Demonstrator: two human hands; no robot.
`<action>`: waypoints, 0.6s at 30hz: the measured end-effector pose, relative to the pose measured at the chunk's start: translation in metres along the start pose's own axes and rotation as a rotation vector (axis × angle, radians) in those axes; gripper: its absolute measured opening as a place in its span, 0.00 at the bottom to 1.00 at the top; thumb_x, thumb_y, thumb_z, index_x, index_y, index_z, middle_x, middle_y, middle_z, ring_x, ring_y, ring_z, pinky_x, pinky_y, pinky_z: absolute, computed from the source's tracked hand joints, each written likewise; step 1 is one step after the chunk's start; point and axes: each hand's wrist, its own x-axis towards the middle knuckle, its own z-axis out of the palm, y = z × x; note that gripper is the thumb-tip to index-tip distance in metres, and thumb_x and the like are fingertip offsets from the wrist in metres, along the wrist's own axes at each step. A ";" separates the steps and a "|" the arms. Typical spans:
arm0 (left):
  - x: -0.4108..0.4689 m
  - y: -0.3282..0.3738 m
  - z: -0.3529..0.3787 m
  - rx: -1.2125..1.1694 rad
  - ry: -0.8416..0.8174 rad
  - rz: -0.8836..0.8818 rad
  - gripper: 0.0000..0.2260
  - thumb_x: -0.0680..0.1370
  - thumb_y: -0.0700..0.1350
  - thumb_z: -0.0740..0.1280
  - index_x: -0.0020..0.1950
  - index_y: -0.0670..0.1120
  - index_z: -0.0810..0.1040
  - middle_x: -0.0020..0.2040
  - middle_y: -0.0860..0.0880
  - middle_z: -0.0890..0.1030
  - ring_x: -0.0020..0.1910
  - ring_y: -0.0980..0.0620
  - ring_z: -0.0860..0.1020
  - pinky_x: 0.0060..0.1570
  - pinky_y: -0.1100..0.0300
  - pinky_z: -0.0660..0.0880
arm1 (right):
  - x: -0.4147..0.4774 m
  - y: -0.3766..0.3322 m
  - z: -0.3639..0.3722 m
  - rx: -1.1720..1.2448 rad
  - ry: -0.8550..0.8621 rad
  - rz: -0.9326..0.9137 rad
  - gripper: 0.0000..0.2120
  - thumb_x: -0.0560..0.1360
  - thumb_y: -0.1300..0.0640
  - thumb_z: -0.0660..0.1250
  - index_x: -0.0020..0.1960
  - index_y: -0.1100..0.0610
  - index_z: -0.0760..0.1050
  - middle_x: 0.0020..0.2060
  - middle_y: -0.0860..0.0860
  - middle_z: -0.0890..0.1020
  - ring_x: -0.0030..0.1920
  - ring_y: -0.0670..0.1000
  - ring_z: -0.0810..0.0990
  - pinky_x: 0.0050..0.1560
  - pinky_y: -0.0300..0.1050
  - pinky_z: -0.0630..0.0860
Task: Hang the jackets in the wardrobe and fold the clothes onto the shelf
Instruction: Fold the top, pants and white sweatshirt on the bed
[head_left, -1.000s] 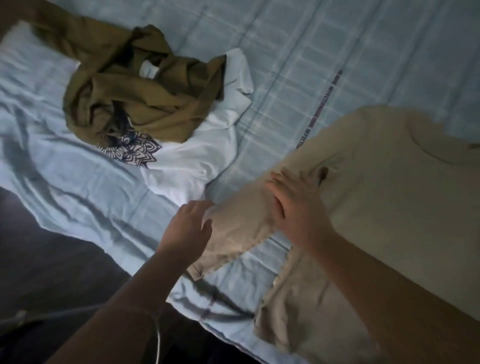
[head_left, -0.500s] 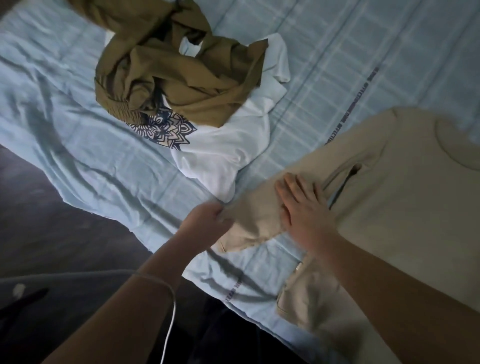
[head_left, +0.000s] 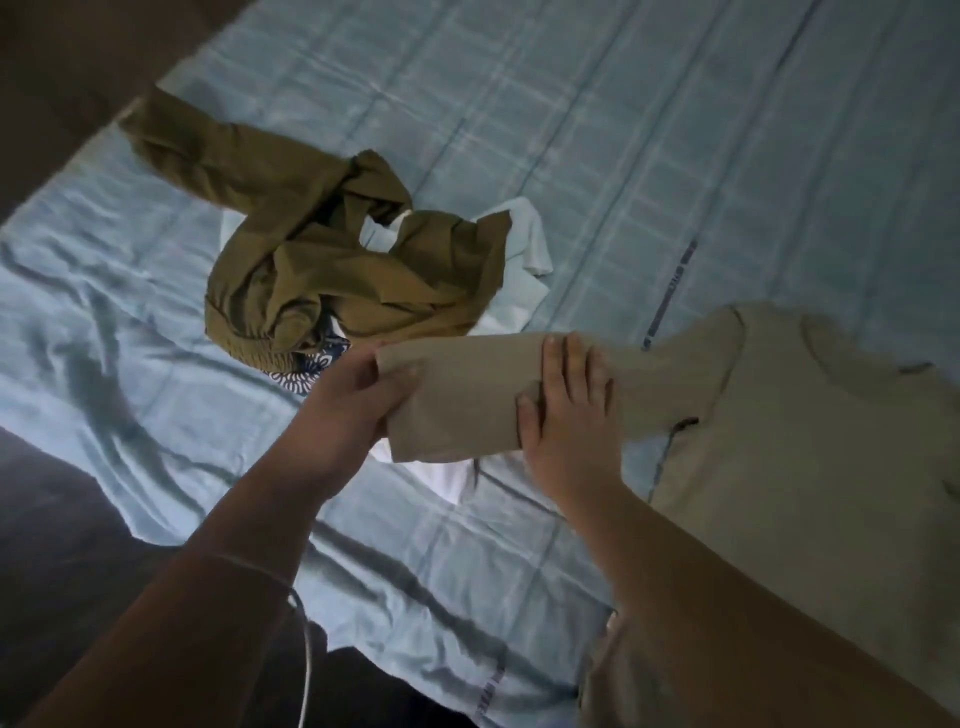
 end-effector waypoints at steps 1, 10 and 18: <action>0.009 0.006 -0.002 0.029 0.024 0.013 0.07 0.80 0.41 0.66 0.55 0.49 0.82 0.51 0.48 0.85 0.51 0.51 0.82 0.47 0.54 0.78 | 0.010 -0.004 -0.002 0.005 0.010 0.014 0.32 0.81 0.42 0.46 0.81 0.53 0.45 0.80 0.55 0.53 0.78 0.61 0.52 0.75 0.64 0.54; 0.109 -0.001 -0.017 0.743 0.449 0.111 0.05 0.83 0.46 0.58 0.50 0.45 0.70 0.49 0.46 0.76 0.48 0.46 0.72 0.51 0.59 0.64 | 0.073 -0.019 0.051 -0.079 -0.039 0.075 0.32 0.80 0.40 0.46 0.80 0.52 0.50 0.80 0.54 0.55 0.79 0.59 0.52 0.73 0.70 0.51; 0.113 -0.030 -0.020 0.873 0.500 0.127 0.06 0.83 0.48 0.58 0.53 0.45 0.71 0.43 0.49 0.74 0.41 0.47 0.70 0.44 0.56 0.65 | 0.078 -0.020 0.082 -0.082 -0.110 0.116 0.31 0.80 0.40 0.40 0.81 0.51 0.43 0.81 0.52 0.45 0.79 0.58 0.43 0.74 0.68 0.40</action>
